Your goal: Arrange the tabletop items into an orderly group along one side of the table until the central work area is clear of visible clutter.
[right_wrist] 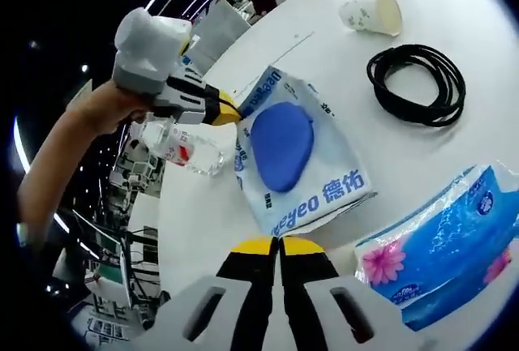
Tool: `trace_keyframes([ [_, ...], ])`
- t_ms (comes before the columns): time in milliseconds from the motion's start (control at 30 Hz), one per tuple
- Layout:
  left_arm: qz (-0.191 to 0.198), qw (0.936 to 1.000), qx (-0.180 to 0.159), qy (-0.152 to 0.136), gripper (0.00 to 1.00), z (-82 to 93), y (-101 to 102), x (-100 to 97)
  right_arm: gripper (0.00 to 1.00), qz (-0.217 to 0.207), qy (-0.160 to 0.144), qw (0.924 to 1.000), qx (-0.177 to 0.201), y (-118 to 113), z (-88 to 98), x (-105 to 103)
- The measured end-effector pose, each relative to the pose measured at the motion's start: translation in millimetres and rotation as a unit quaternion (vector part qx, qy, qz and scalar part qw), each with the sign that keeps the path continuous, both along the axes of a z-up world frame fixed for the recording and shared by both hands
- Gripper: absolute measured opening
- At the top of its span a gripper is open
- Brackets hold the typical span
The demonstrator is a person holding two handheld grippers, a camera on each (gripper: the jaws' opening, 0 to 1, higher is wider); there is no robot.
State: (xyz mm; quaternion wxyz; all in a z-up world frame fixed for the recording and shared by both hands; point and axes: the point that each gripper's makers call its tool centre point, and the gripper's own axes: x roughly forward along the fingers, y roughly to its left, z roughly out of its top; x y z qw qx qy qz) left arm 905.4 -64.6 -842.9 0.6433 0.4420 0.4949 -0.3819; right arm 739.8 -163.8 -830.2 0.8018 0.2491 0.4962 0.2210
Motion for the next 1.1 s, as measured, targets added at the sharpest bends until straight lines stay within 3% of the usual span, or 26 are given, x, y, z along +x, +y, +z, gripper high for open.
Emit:
trace_keyframes([
  [233,0.034,0.9991,0.003,-0.024,0.0,18.8,4.8,-3.6,0.0,-0.007,-0.032,0.9995,-0.004,-11.6,19.8,7.4],
  [400,0.075,0.9962,-0.019,-0.04,0.0,32.0,2.2,-5.7,0.0,0.0,-0.061,0.9979,-0.018,-26.5,33.2,13.4],
  [567,0.118,0.9909,-0.047,-0.045,0.0,40.9,1.6,-14.0,0.0,-0.008,-0.067,0.9975,-0.021,-47.3,39.5,25.3],
  [700,0.171,0.9812,-0.077,-0.043,0.0,45.3,1.0,-21.8,0.0,-0.005,-0.078,0.9965,-0.03,-64.7,46.5,41.5],
  [900,0.22,0.9684,-0.108,-0.047,0.0,50.6,-2.7,-32.6,0.0,0.017,-0.106,0.993,-0.051,-82.5,55.2,66.9],
  [967,0.248,0.959,-0.128,-0.05,0.0,53.7,-6.6,-36.1,0.0,0.028,-0.114,0.9912,-0.06,-87.2,56.2,72.9],
  [1033,0.26,0.9543,-0.138,-0.052,0.0,55.6,-7.9,-37.5,0.0,0.037,-0.118,0.9901,-0.066,-90.0,55.0,77.9],
  [1100,0.292,0.9415,-0.16,-0.053,0.0,58.3,-9.8,-40.8,0.0,0.049,-0.123,0.9883,-0.075,-94.9,53.8,83.4],
])
